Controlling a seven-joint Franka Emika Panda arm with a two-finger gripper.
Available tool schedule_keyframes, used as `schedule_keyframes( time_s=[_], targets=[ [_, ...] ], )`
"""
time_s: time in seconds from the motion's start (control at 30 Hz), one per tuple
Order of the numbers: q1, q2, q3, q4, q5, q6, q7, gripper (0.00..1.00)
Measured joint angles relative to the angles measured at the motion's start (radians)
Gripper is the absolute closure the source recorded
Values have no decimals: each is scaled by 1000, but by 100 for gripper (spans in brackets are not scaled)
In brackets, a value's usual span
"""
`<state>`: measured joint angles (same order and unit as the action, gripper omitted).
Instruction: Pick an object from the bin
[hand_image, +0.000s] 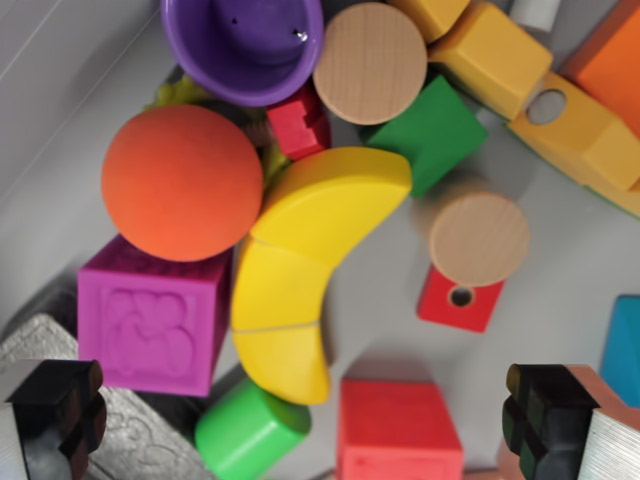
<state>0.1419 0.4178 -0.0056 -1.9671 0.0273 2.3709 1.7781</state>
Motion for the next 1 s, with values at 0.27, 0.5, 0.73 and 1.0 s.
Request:
schedule_keyframes(
  time_s=[0.27, 0.5, 0.73, 1.0],
  targets=[
    [27, 60, -11, 25, 0, 38, 135, 0],
    [49, 111, -20, 50, 2, 66, 250, 0],
    [71, 167, -30, 82, 6, 90, 368, 0],
    [81, 221, -33, 101, 8, 127, 421, 0]
  ],
)
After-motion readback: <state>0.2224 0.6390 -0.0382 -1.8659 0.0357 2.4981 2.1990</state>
